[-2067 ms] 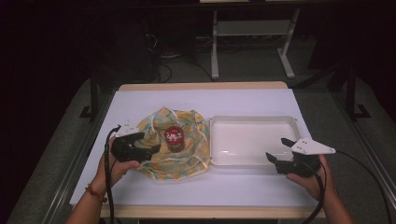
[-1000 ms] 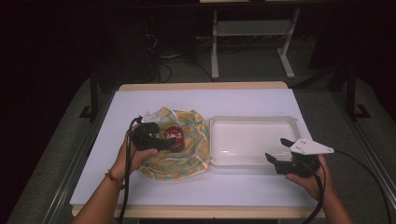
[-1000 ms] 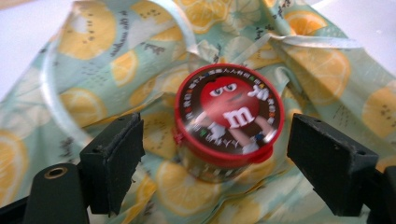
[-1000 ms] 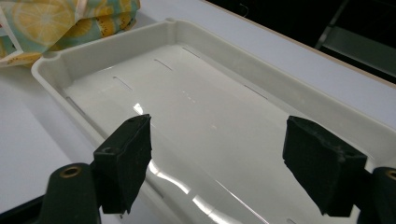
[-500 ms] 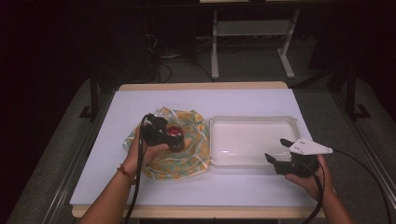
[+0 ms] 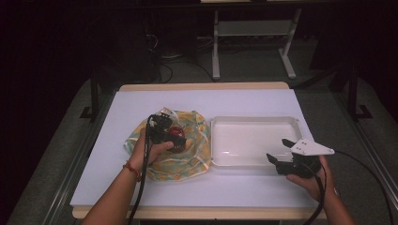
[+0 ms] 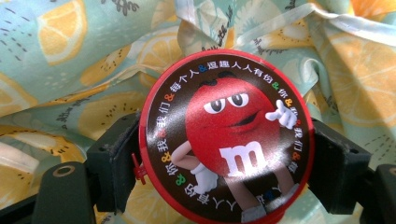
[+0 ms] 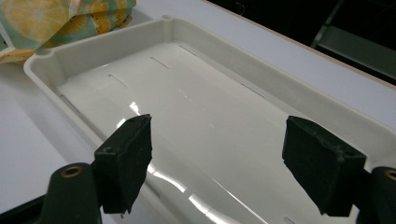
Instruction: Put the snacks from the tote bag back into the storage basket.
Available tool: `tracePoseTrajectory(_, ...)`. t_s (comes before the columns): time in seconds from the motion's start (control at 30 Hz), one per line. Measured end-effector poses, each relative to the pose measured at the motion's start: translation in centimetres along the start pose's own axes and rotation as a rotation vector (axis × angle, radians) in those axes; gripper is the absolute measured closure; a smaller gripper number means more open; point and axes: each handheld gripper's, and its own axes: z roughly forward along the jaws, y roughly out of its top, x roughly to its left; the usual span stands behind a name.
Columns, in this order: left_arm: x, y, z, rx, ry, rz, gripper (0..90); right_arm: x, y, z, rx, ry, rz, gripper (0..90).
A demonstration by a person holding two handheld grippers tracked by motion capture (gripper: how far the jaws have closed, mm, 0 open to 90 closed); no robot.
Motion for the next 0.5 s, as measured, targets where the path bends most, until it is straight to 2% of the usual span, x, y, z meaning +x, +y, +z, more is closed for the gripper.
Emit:
tracePoseTrajectory(0.27,-0.16,0.11,0.63,0.001,0.018,-0.007,19.9,0.10,-0.03,0.19,0.010,0.008,-0.008,23.5)
tracePoseTrajectory(0.5,-0.33,0.03,0.75,-0.006,0.033,0.010,21.4,0.07,-0.10,0.31,0.013,0.009,-0.010,23.5)
